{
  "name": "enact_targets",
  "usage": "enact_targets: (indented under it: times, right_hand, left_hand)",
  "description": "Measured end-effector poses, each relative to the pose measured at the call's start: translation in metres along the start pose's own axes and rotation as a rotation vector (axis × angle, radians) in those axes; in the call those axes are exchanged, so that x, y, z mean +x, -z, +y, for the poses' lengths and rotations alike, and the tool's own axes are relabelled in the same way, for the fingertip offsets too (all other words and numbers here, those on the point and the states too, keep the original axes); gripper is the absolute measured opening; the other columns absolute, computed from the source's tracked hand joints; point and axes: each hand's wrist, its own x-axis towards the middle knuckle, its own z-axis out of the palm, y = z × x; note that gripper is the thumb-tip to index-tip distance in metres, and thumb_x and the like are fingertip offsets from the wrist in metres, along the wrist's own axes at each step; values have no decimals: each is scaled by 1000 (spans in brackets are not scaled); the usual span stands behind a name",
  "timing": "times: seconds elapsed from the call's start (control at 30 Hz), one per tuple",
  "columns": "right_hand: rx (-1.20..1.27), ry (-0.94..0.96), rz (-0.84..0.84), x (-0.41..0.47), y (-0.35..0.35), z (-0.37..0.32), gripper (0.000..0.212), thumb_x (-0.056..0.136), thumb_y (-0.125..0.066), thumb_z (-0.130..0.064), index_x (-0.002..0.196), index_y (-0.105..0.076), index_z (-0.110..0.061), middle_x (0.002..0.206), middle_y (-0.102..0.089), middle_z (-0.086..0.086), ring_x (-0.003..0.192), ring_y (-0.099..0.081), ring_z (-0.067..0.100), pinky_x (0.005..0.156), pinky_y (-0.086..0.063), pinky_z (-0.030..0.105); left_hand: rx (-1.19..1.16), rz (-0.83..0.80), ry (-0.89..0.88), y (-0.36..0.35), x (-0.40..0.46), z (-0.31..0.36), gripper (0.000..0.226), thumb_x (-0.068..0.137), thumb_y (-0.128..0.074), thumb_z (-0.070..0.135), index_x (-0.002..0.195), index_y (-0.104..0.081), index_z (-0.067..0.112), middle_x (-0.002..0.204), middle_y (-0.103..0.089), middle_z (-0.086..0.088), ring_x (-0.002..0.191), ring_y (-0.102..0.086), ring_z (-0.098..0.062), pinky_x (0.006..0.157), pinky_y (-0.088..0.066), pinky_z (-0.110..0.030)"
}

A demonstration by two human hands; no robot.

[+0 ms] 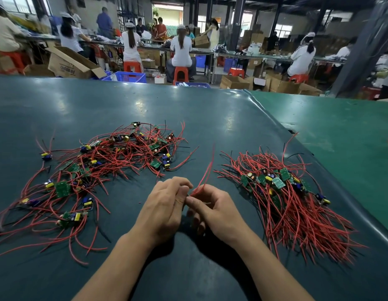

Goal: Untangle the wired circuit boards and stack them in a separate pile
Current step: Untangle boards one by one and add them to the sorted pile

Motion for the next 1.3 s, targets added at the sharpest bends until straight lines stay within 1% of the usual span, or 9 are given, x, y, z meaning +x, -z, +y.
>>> enact_targets:
  times: [0.17, 0.43, 0.6, 0.7, 0.77, 0.93, 1.0, 1.17, 1.3]
  right_hand:
    - [78, -65, -162, -1, 4, -8, 14, 85, -70, -23, 81, -61, -14, 61, -63, 7, 40, -55, 12, 37, -44, 21]
    - [163, -72, -223, -1, 8, -13, 39, 81, -76, -24, 111, -53, -18, 73, -64, 9, 48, -61, 21, 38, -48, 24]
    - [167, 100, 48, -1, -4, -10, 22, 79, -75, 3, 86, -61, -12, 63, -66, 2, 48, -60, 15, 41, -48, 24]
    - [128, 151, 157, -2, -8, -9, 24, 78, -77, 3, 82, -57, -10, 65, -67, 1, 47, -61, 15, 40, -46, 24]
    - [114, 176, 159, -4, -10, -9, 27, 79, -76, 3, 84, -53, -10, 65, -67, -1, 49, -62, 14, 41, -47, 23]
    - [351, -61, -152, -4, -6, -12, 32, 81, -70, -16, 97, -43, -11, 69, -67, 6, 50, -65, 20, 39, -52, 28]
    - [257, -65, -199, -3, -4, -9, 23, 86, -68, -23, 96, -49, -14, 68, -67, 7, 50, -64, 17, 40, -51, 26]
    - [-172, 206, 179, -1, -5, -1, 23, 82, -71, -42, 78, -58, -24, 57, -62, 10, 40, -56, 19, 38, -46, 35]
    - [-25, 362, 579, 2, 5, -13, 16, 81, -70, -46, 81, -62, -32, 59, -64, 3, 40, -56, 14, 37, -42, 27]
  left_hand:
    - [-45, 19, -64, 3, 1, 2, 33, 100, -35, 34, 104, -63, 17, 71, -48, 15, 67, -54, -22, 66, -46, -39]
    - [-87, 72, -176, 5, 1, 2, 18, 100, -35, 35, 98, -51, 28, 76, -49, 25, 62, -49, -13, 60, -40, -26]
    - [-70, 92, -67, -1, 2, 4, 18, 99, -38, 41, 97, -50, 28, 67, -49, 19, 63, -53, -23, 61, -41, -37]
    - [-140, 138, 21, -4, 2, 2, 22, 96, -39, 40, 97, -46, 19, 54, -50, 11, 51, -49, -11, 53, -35, -31]
    - [-149, 149, 25, -3, 2, 2, 24, 96, -42, 35, 95, -49, 13, 52, -51, 11, 52, -50, -17, 50, -31, -30]
    - [-91, 188, -79, 2, 3, 1, 10, 95, -45, 34, 91, -50, 26, 67, -58, 9, 62, -46, -12, 58, -34, -21]
    - [-49, 210, -137, 2, 4, -2, 12, 94, -45, 32, 91, -54, 25, 74, -62, 0, 72, -46, -15, 64, -38, -23]
    - [207, 273, -105, 1, 8, -6, 43, 100, -39, 41, 95, -70, 11, 92, -68, 1, 93, -54, -20, 89, -32, -39]
    - [268, 323, 51, 2, 10, -15, 37, 97, -42, 37, 106, -67, 12, 106, -66, -2, 109, -55, -26, 98, -28, -38]
